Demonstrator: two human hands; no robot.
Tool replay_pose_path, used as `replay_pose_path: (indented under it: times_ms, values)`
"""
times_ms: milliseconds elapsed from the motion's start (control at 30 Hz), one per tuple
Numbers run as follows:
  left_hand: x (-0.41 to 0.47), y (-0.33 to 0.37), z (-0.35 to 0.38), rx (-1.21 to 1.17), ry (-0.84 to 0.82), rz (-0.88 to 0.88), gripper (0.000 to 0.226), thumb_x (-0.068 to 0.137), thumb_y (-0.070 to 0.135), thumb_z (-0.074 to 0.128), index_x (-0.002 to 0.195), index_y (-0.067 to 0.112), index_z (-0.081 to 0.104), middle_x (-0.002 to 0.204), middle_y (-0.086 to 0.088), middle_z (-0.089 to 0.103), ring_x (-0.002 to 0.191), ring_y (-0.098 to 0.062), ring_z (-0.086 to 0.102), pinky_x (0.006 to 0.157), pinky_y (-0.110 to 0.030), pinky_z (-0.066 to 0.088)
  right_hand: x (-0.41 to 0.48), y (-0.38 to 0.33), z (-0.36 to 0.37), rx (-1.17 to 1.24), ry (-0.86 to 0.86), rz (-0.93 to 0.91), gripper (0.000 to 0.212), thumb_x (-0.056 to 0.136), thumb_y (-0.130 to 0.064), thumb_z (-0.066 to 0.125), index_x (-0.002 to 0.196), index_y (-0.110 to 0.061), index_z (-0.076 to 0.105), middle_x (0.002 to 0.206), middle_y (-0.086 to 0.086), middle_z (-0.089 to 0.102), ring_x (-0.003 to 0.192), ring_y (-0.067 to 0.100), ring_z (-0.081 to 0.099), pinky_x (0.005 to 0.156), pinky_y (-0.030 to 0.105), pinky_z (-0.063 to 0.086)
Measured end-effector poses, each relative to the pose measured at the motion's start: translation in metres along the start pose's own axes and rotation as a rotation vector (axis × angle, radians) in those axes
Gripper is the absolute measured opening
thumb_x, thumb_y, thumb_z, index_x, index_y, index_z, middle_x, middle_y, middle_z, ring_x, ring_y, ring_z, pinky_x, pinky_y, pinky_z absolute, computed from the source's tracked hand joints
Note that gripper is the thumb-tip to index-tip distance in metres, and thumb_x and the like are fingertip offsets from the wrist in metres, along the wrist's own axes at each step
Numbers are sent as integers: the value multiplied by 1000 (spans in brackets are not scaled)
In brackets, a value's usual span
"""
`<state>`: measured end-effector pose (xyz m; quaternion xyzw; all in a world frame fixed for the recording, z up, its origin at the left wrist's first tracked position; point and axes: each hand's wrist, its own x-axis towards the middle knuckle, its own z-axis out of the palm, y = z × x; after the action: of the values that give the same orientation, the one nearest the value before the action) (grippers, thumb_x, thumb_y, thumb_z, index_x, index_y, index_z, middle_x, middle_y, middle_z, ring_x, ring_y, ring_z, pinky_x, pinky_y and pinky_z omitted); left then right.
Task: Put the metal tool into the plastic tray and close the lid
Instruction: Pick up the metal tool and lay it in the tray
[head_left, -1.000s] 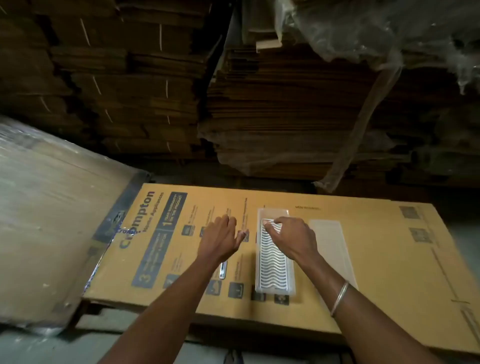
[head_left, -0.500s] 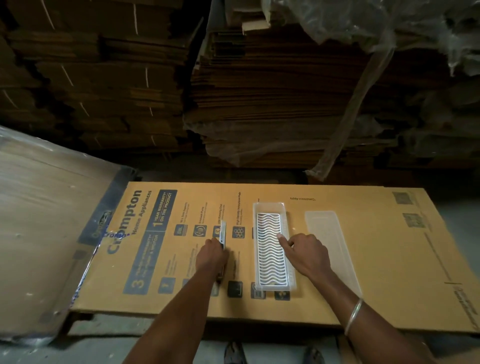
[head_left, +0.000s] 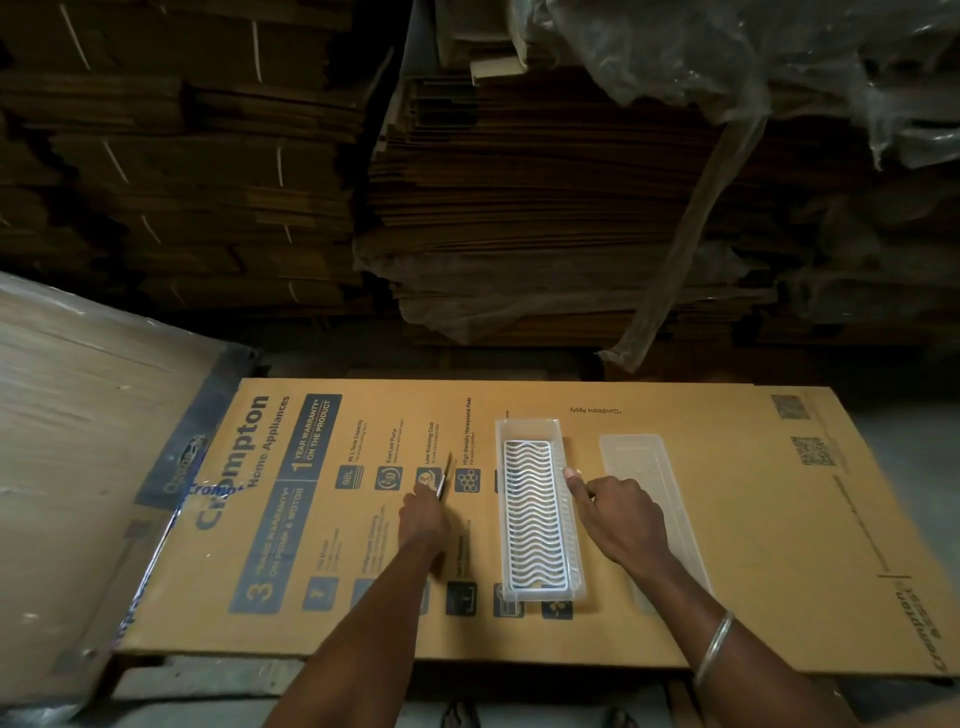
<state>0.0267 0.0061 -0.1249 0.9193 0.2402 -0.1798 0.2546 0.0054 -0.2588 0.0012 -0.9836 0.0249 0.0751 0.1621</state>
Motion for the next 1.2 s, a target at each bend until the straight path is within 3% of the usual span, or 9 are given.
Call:
replay_pose_path:
  times_ms: [133, 267, 367, 433, 567, 833, 967, 1200]
  values:
    - [7, -4, -8, -129, -45, 32, 33, 100, 22, 53, 129, 7, 49, 120, -22, 66, 107, -40, 65, 81, -40, 50, 2, 0, -1, 0, -7, -7, 74, 99, -69, 24, 78, -16, 73, 69, 2, 66, 62, 18, 60, 56, 30, 44]
    - [0, -6, -23, -540, -69, 135, 27, 102, 32, 52, 127, 22, 50, 94, -13, 73, 76, -28, 68, 72, -45, 61, 4, 0, -2, 17, -6, -15, 72, 99, -69, 24, 71, -19, 67, 67, 0, 64, 62, 18, 61, 56, 31, 45]
    - [-16, 14, -44, -863, -140, 96, 31, 107, 32, 43, 138, 33, 46, 88, -8, 61, 66, -17, 54, 51, -30, 41, 7, -1, -1, 36, 0, -23, 74, 99, -69, 25, 74, -17, 70, 67, 1, 65, 63, 19, 62, 58, 33, 50]
    - [-19, 23, -53, -956, -147, 94, 39, 108, 33, 41, 146, 42, 39, 89, -5, 58, 67, -16, 50, 52, -30, 32, 9, -3, -1, 40, 2, -29, 74, 99, -69, 25, 75, -16, 71, 68, 1, 65, 63, 19, 62, 61, 34, 52]
    - [-23, 34, -70, -992, -155, 139, 50, 108, 25, 41, 157, 36, 33, 90, -1, 59, 70, -13, 49, 53, -31, 31, 13, -9, 0, 50, 8, -44, 77, 98, -70, 22, 78, -16, 74, 70, 2, 68, 65, 19, 63, 65, 35, 56]
    - [-32, 49, -85, -1118, -179, 114, 60, 105, 0, 36, 157, 30, 34, 126, -12, 63, 83, -18, 55, 75, -30, 49, 17, -14, 6, 60, 36, -74, 89, 90, -80, 11, 79, -20, 75, 70, -2, 69, 62, 14, 63, 64, 37, 58]
    - [-37, 51, -89, -1119, -166, 79, 69, 100, -6, 37, 158, 32, 33, 134, -12, 62, 91, -21, 56, 69, -31, 46, 20, -15, 8, 58, 36, -76, 91, 87, -83, 7, 78, -21, 74, 69, -3, 69, 60, 13, 64, 63, 38, 59]
    - [-44, 54, -92, -1143, -157, 64, 68, 100, -5, 37, 157, 34, 34, 133, -9, 63, 84, -18, 54, 65, -29, 43, 22, -14, 13, 58, 31, -85, 89, 91, -81, 12, 81, -21, 76, 69, -3, 70, 60, 14, 65, 65, 38, 60]
